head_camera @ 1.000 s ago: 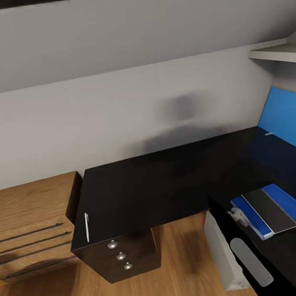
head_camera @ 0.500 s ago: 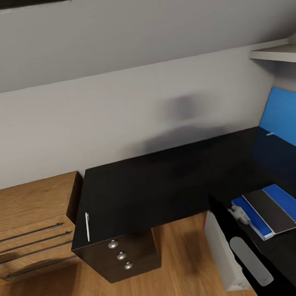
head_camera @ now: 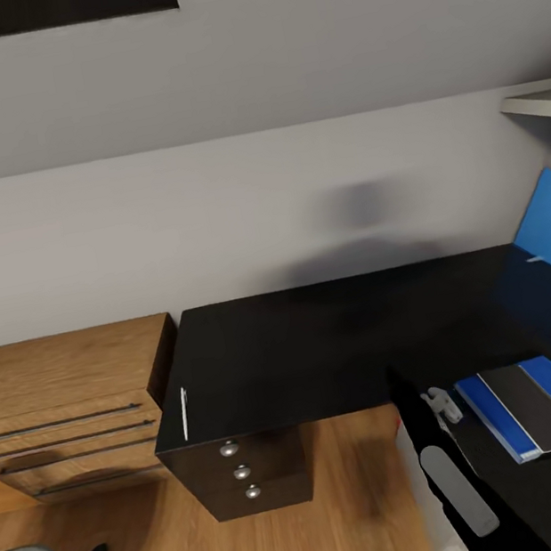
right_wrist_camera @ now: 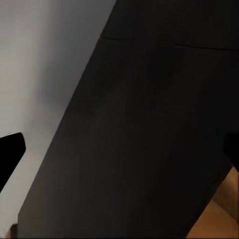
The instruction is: In the bedroom, organize the workspace by keeping the computer under the desk, ensuring the monitor is on the desk, placing the keyboard on the desk next to the monitor, placing the mouse on the desk next to the keyboard, moving the folder from the swivel chair onto the desk next to the mouse, stacking the notebook on top of the folder with the pen on top of the notebook, and positioning the swivel chair next to the desk.
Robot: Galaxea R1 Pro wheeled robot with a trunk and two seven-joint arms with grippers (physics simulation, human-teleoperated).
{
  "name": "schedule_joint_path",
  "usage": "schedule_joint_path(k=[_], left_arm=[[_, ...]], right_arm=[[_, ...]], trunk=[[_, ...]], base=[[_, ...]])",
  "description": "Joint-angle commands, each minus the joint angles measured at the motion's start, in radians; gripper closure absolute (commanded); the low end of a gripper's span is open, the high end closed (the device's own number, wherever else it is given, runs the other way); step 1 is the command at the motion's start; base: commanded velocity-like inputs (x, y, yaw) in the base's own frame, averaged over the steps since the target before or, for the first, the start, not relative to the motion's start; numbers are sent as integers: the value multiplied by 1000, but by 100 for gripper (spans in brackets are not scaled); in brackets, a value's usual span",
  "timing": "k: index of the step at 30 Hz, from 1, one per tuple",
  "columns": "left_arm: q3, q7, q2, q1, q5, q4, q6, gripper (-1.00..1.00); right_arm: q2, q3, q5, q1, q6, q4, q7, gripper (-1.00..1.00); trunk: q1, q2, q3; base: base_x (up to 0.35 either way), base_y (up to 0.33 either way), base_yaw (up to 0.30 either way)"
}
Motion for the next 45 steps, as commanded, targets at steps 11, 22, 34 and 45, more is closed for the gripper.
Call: schedule_joint_path(k=[11, 22, 34, 45], left_arm=[[-9, 6, 1, -1, 10, 1, -5, -100], [-11, 6, -2, -1, 10, 26, -5, -100], [-10, 6, -2, -1, 10, 30, -6, -100], [-10, 6, -2, -1, 10, 30, -6, -100]], right_arm=[[65, 19, 196, -38, -204, 238, -8, -100], [89, 20, 338, -72, -349, 362, -8, -100], [105, 22, 365, -82, -395, 411, -8, -100], [118, 22, 417, -96, -399, 460, -8, -100]], trunk=[[0, -1, 12], [0, -1, 24], [0, -1, 36], [0, -1, 48]], base=[[0, 0, 194], [0, 0, 215], [0, 0, 218], [0, 0, 218]])
